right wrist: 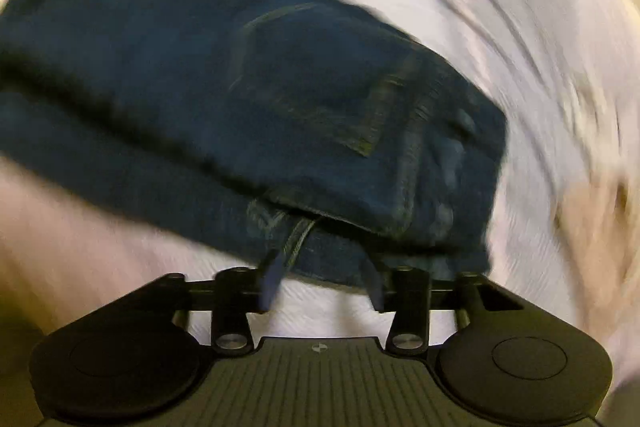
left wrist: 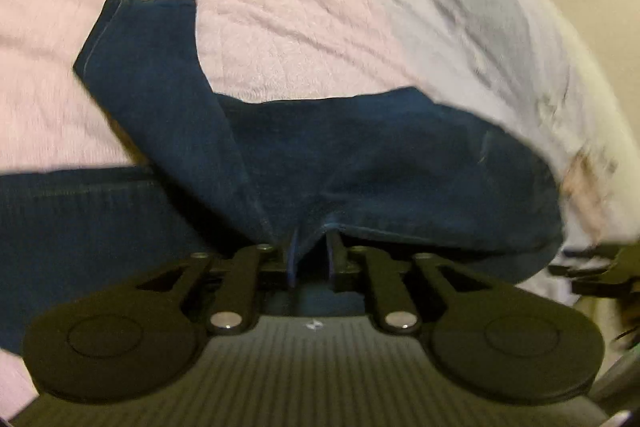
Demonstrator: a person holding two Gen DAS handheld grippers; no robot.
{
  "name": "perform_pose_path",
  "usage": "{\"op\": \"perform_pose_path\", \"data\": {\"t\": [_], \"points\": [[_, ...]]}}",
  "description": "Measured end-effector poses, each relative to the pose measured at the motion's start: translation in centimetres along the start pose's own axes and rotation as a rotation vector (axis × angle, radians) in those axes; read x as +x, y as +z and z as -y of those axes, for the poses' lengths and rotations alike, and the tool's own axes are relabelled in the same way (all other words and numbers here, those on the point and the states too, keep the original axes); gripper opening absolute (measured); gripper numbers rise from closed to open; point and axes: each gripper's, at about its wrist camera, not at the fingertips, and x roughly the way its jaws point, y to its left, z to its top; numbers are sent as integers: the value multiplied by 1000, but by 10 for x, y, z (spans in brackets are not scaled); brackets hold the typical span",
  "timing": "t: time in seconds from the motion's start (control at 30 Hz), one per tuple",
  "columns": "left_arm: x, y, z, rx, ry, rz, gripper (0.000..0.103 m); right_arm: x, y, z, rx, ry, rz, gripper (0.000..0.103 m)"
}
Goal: Fold clothes
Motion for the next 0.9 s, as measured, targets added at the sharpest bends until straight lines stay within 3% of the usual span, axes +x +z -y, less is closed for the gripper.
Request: {"op": "perform_pose_path", "data": {"t": [0.1,0.23,0.37,0.53,0.7,0.87,0.9], "points": [[-11,-7,-10,-115,-31,42,30,-3,3,36,403,121,79,48],[-6,-8,-24,-291,15,62,31,9,-11,89,879,251,166,49],[5,-13,-42,-500,67,119,32,22,-36,124,1157,347,233,49],[30,-13,-54,-623,76,151,29,34,-53,156,1307,403,280,49],[42,-8,-38,-477,133,172,11,45,-61,173,1317,396,259,48],[29,-9,-23,-382,179,235,6,38,-59,180,1226,355,277,14],[21,-11,-18,-367,189,264,5,32,-55,180,1176,351,309,13]]}}
